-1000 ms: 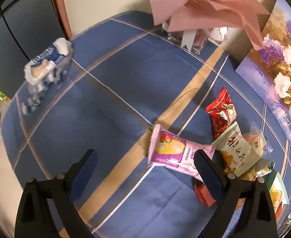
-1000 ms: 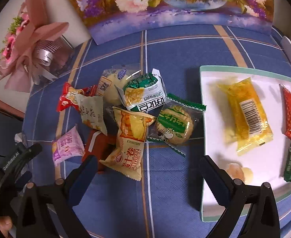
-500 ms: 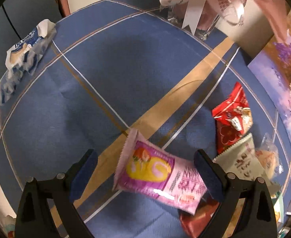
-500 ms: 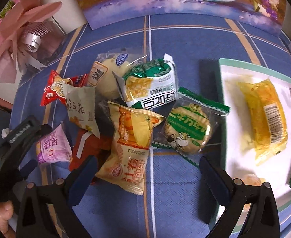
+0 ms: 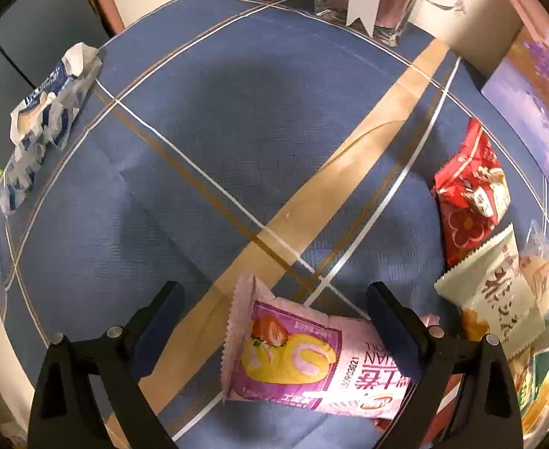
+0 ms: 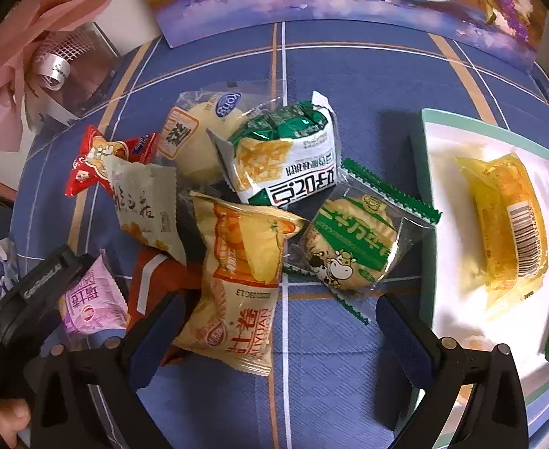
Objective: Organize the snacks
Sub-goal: 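Grasp the pink bag with the left tool while the right tool grasps the yellow bread bag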
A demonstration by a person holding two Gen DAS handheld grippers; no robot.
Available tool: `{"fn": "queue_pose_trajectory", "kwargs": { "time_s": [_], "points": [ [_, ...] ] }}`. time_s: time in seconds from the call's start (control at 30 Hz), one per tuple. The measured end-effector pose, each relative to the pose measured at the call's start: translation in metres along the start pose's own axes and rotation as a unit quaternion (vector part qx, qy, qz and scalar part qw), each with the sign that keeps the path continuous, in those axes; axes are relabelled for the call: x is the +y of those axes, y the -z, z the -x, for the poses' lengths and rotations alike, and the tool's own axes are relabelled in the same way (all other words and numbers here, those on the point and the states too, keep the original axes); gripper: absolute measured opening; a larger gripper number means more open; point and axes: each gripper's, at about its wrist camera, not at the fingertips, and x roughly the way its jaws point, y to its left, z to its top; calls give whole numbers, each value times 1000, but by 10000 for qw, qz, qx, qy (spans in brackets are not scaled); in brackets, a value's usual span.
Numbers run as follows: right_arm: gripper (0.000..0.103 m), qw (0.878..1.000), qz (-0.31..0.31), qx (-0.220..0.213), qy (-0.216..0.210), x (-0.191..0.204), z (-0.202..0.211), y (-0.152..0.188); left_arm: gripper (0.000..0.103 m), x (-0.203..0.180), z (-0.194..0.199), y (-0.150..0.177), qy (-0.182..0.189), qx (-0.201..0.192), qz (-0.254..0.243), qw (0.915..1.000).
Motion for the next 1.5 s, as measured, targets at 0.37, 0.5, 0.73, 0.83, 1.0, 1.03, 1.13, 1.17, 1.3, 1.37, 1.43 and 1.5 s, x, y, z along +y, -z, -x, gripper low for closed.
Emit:
{"fn": "queue_pose_trajectory", "kwargs": {
  "time_s": [0.37,0.5,0.73,0.83,1.0,1.03,1.13,1.17,1.3,1.37,1.43,1.5],
  "points": [
    [103,10000,-74,29,-11,-18,16,7,97,20,4,7,-398,105,111,9991],
    [103,10000,-55,42,-50,-21,22,12,97,39,6,8,-386,189,459,9980],
    [103,9999,-82,104,-90,-31,31,25,97,34,11,27,-306,374,409,9980],
    [103,9998,-93,117,-96,-35,34,28,97,32,13,38,-291,433,374,9979],
    [103,9997,-134,148,-171,-42,40,33,97,32,24,46,-202,428,449,9979],
    [103,9996,-134,146,-193,-42,41,34,97,33,28,48,-146,417,452,9980],
    [103,9995,-126,113,-274,-44,46,36,97,27,39,49,66,311,230,9992],
    [103,9994,-110,88,-304,-44,48,36,97,23,43,50,76,252,113,9996],
    [103,9994,-75,25,-351,-35,49,31,97,-1,54,51,38,66,-413,9991],
    [103,9994,-86,-8,-347,-34,49,30,97,-6,58,50,208,73,-477,9986],
    [103,9993,-100,-16,-354,-35,48,30,97,-15,64,47,320,89,-474,9983],
    [103,9994,-105,-5,-338,-36,47,30,97,-17,69,46,402,18,-476,9981]
  ]
}}
